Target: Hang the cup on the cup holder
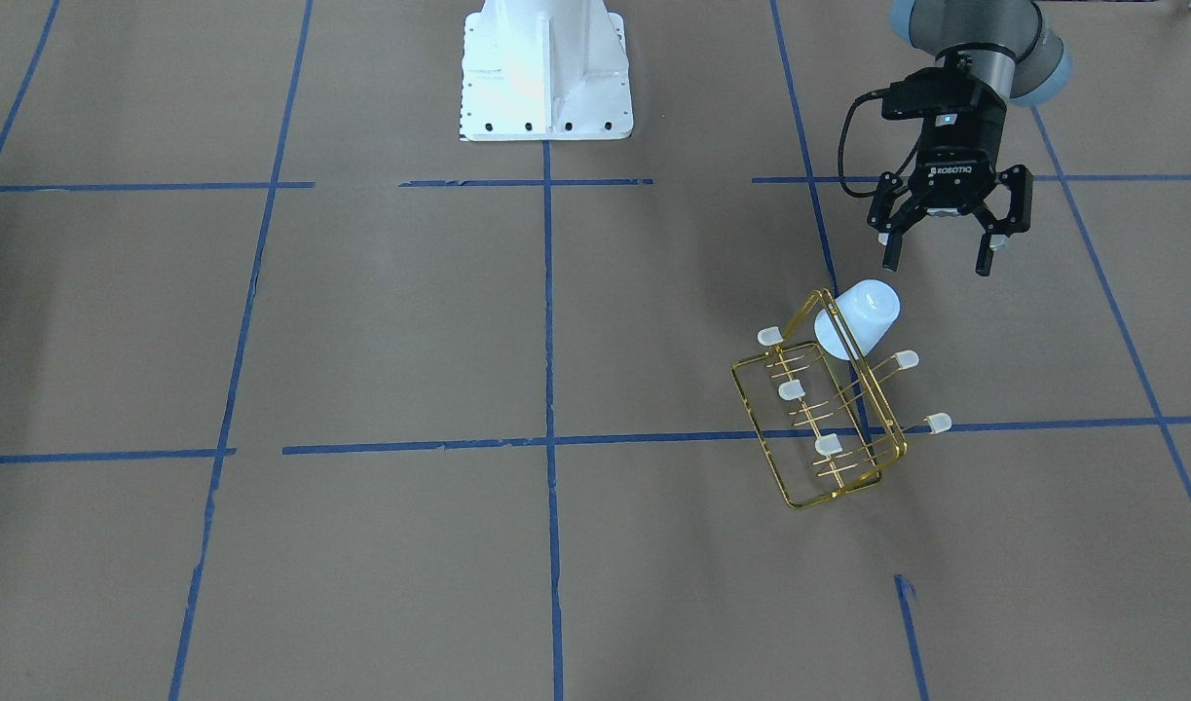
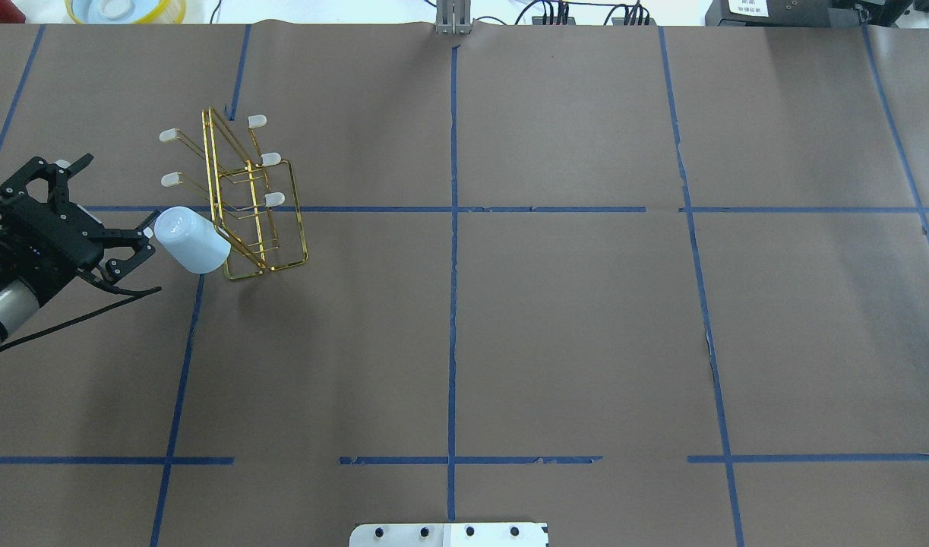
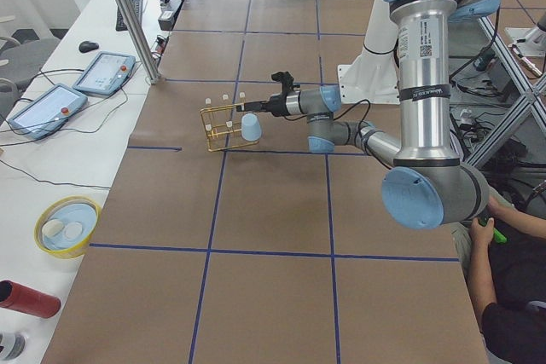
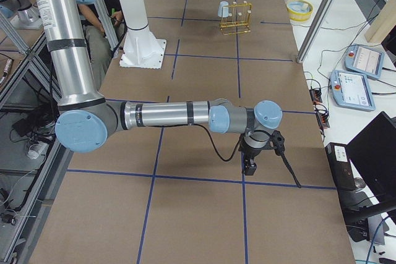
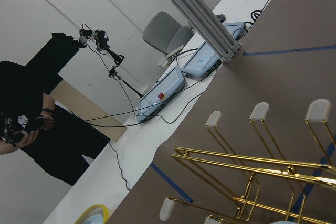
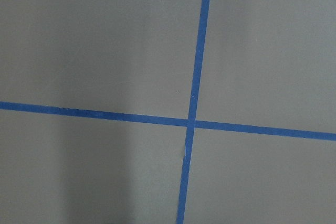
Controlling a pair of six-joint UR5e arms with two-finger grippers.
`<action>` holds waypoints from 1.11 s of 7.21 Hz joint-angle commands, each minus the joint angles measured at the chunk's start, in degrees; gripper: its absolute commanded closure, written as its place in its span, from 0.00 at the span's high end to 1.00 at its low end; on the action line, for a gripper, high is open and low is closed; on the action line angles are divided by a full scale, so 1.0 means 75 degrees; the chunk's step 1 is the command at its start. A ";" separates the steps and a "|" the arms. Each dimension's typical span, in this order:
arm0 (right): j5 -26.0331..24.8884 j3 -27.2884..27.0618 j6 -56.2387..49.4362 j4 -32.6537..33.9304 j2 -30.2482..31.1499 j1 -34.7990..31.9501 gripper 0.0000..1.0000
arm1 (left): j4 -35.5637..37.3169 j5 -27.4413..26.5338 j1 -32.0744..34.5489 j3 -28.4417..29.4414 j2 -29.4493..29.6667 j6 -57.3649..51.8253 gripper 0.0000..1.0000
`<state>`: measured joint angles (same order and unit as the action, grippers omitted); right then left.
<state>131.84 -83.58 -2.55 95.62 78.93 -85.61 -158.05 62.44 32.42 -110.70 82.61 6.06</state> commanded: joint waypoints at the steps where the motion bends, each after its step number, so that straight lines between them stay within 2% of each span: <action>1: 0.0000 0.0000 0.0000 0.0000 0.0000 0.0000 1.00 | 0.0306 0.2339 0.1191 -0.0005 0.0024 0.0480 1.00; 3: 0.0000 0.0000 0.0000 0.0000 0.0000 0.0000 1.00 | 0.0564 0.3564 0.1932 0.0018 -0.0011 0.0493 1.00; 6: 0.0000 0.0000 0.0000 0.0000 0.0000 0.0000 1.00 | 0.0998 0.6149 0.3511 0.0660 -0.0012 0.0435 1.00; 7: 0.0000 0.0000 0.0000 0.0000 0.0000 0.0000 1.00 | 0.1394 0.6599 0.4062 0.0872 -0.0011 0.0400 1.00; 8: 0.0000 0.0000 0.0000 0.0000 0.0000 0.0000 1.00 | 0.2128 0.6604 0.4415 0.1001 0.0000 0.0399 1.00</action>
<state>131.83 -83.58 -2.55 95.62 78.93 -85.60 -147.24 109.88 61.67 -104.71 82.53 9.16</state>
